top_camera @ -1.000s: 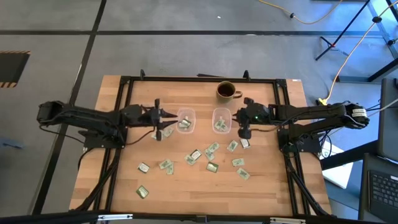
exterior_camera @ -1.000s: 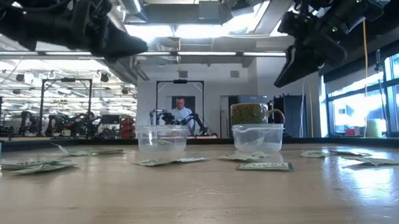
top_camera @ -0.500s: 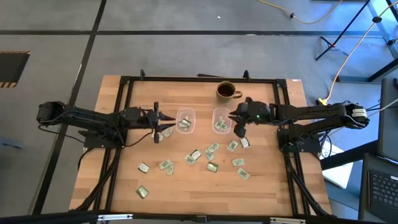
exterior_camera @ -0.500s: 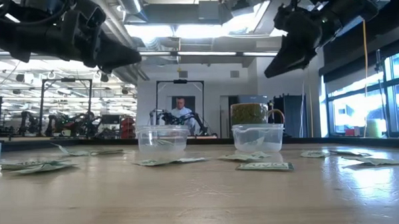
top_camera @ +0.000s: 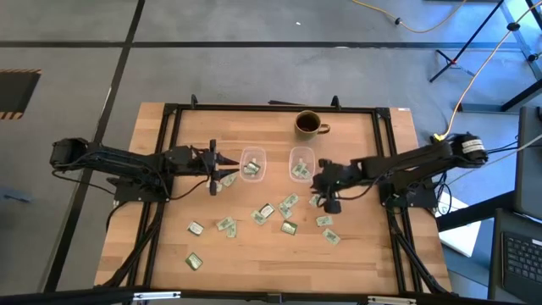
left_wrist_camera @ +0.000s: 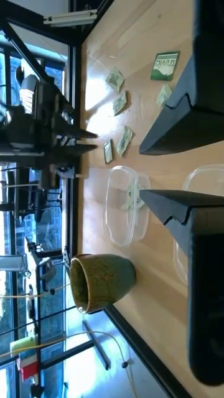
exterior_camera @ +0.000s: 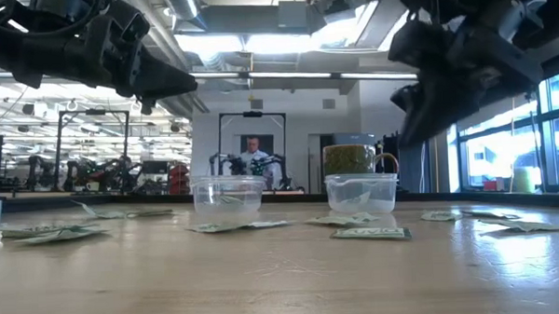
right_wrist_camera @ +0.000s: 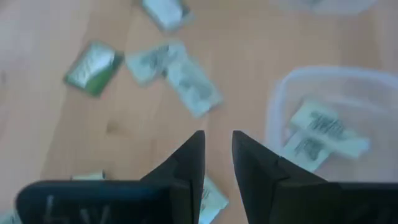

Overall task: Pick and place items into bin
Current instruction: Put the stevia packet into the right transparent bin

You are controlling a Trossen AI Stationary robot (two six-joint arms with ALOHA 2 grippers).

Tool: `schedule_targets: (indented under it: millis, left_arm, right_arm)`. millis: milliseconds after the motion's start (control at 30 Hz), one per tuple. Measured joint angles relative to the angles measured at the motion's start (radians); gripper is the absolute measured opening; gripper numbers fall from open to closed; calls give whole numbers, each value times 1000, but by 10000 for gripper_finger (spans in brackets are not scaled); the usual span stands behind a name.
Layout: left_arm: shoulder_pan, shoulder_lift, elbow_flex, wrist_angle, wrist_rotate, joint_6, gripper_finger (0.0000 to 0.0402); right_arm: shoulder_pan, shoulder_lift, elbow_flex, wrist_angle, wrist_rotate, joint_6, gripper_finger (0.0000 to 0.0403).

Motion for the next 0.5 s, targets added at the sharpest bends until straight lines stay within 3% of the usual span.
schedule_targets:
  millis: [500]
  left_arm:
    - [0,0,0,-19,0,0,95]
  right_arm:
    - [68,188,0,-45,46,124,40]
